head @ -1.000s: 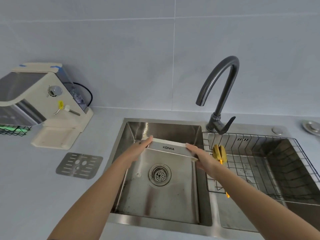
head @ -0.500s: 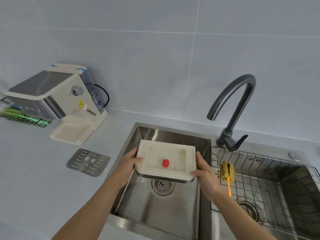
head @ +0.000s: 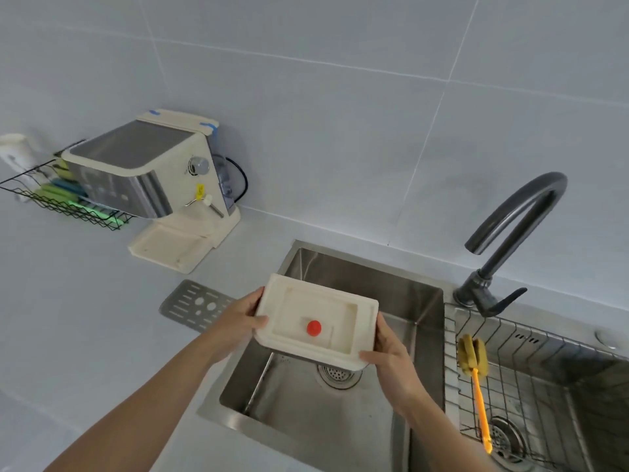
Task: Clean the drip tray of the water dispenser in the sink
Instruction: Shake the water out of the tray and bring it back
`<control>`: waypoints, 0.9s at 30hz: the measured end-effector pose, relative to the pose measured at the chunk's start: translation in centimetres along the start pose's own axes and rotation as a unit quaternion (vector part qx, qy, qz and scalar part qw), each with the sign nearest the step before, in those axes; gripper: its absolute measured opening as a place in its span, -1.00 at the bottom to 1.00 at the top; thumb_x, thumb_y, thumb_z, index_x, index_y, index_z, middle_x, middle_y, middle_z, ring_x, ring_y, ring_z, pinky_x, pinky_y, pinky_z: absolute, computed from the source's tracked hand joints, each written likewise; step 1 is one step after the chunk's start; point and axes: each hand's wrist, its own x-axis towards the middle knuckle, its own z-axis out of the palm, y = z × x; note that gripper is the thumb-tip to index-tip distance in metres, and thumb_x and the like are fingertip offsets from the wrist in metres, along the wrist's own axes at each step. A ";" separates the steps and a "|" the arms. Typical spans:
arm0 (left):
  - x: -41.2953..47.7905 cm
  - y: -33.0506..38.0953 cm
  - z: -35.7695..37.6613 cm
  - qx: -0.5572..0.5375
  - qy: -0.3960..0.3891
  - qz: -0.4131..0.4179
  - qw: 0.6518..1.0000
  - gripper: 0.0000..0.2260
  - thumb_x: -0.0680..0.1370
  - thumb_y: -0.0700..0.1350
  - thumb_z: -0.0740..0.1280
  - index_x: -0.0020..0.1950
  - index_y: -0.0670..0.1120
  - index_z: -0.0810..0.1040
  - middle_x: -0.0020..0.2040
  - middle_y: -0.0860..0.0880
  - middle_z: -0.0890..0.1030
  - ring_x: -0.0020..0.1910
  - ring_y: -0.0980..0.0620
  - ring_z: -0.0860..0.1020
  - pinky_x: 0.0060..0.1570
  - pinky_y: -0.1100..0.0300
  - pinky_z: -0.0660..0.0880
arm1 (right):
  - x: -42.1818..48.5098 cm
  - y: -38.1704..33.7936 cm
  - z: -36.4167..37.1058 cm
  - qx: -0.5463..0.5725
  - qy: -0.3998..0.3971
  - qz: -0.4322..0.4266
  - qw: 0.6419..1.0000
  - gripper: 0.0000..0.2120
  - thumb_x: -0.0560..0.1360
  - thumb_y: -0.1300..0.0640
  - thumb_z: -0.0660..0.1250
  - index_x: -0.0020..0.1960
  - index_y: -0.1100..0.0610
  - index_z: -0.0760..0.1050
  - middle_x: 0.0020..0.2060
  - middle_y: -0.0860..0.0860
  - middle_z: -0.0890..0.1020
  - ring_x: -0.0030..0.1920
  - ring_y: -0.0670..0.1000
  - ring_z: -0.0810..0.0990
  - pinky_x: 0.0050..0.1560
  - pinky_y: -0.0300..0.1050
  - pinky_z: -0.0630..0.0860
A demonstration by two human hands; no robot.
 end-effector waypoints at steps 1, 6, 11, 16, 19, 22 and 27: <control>0.2 -0.1 -1.4 0.004 -0.007 -0.003 1.000 -0.46 0.47 -0.46 0.20 0.38 -0.05 0.35 0.27 -0.06 0.52 0.28 -0.04 0.46 0.31 0.01 0.37 | 0.3 0.2 1.2 -0.001 0.001 0.001 1.000 -0.28 0.25 0.51 0.21 0.27 -0.08 0.38 0.06 -0.14 0.66 0.10 -0.12 0.60 -0.01 -0.19 0.57; 1.0 -1.0 -9.7 0.044 -0.038 -0.001 0.998 -0.49 0.46 -0.47 0.22 0.25 0.04 0.41 0.06 0.06 0.60 0.08 0.10 0.54 -0.03 0.30 0.50 | 2.9 2.0 8.9 -0.008 0.025 0.012 1.000 -0.27 0.30 0.60 0.12 0.25 -0.08 0.40 0.07 -0.07 0.65 0.10 -0.10 0.60 -0.05 -0.18 0.59; 0.5 -2.1 -18.1 0.107 -0.055 -0.006 0.993 -0.54 0.43 -0.46 0.25 0.14 0.04 0.47 0.12 -0.02 0.61 0.17 -0.02 0.53 0.12 0.14 0.47 | 4.2 4.8 17.8 -0.008 0.068 0.013 0.998 -0.31 0.14 0.40 0.18 0.22 -0.01 0.45 -0.02 -0.05 0.68 0.04 -0.06 0.61 -0.05 -0.13 0.55; -1.5 -4.3 -24.0 0.138 -0.081 -0.038 0.986 -0.45 0.42 -0.48 0.23 0.34 -0.07 0.40 0.11 0.01 0.59 0.16 0.05 0.51 0.14 0.22 0.40 | 3.0 7.8 24.6 0.011 0.098 0.058 0.993 -0.36 0.19 0.44 0.18 0.23 0.07 0.43 -0.05 -0.07 0.68 0.00 -0.08 0.60 -0.15 -0.25 0.55; -2.2 -5.6 -26.2 0.151 -0.071 -0.057 0.984 -0.53 0.43 -0.47 0.23 0.16 0.03 0.48 0.04 0.05 0.60 0.11 0.03 0.53 0.09 0.22 0.43 | 2.5 9.1 27.2 0.008 0.096 0.096 0.991 -0.37 0.21 0.37 0.22 0.26 0.04 0.41 0.02 0.01 0.63 0.02 -0.01 0.54 -0.05 -0.10 0.46; -2.6 -6.6 -27.7 0.150 -0.062 -0.071 0.984 -0.59 0.44 -0.41 0.27 0.06 0.09 0.50 0.10 -0.05 0.62 0.12 -0.03 0.56 0.13 0.10 0.45 | 2.7 9.6 28.8 0.004 0.090 0.107 0.990 -0.43 0.20 0.33 0.23 0.17 -0.02 0.46 0.05 0.04 0.61 0.06 0.00 0.53 -0.02 -0.18 0.50; -2.6 -8.2 -28.0 0.139 -0.038 -0.102 0.984 -0.70 0.50 -0.32 0.26 0.17 -0.02 0.49 0.13 -0.08 0.61 0.15 -0.06 0.55 0.21 0.03 0.43 | 3.6 10.0 29.3 -0.010 0.086 0.128 0.988 -0.41 0.22 0.28 0.24 0.25 0.00 0.40 0.11 0.10 0.56 0.10 0.04 0.51 0.01 -0.18 0.47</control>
